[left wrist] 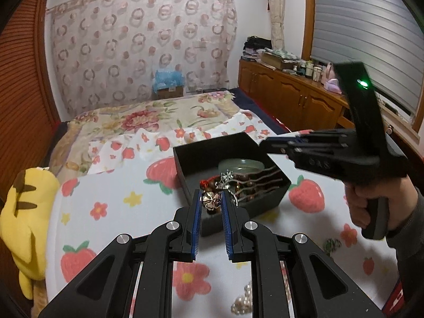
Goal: Organize jewelry
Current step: 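Lower the earring into the black box with the left gripper while the right drops the jade bangle in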
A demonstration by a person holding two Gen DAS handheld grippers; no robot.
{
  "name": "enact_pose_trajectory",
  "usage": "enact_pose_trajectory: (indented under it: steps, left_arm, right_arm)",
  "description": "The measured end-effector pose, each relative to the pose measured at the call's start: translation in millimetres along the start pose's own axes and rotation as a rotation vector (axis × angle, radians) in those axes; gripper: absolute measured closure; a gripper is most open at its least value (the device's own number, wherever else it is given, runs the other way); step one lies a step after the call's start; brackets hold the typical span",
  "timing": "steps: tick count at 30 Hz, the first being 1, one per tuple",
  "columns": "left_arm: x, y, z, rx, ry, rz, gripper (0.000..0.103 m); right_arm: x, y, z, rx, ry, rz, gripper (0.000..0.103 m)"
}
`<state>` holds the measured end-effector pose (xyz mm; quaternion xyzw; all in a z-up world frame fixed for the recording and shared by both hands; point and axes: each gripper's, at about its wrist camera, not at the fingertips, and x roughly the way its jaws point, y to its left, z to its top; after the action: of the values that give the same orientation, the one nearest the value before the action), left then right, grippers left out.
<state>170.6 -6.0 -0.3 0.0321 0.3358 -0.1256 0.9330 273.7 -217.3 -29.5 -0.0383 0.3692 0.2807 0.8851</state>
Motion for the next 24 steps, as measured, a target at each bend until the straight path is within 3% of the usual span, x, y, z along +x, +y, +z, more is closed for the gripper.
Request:
enact_pose_trajectory:
  steps: [21,24]
  left_arm:
    - [44.2,-9.5,34.6,0.006,0.027,0.022,0.089]
    - [46.4,-10.0,35.7,0.004,0.029,0.023,0.085]
  right_arm:
    - [-47.6,2.4,-33.6,-0.046,-0.037,0.039,0.092]
    - [-48.9,7.4,-37.7,-0.062,-0.035,0.036,0.092]
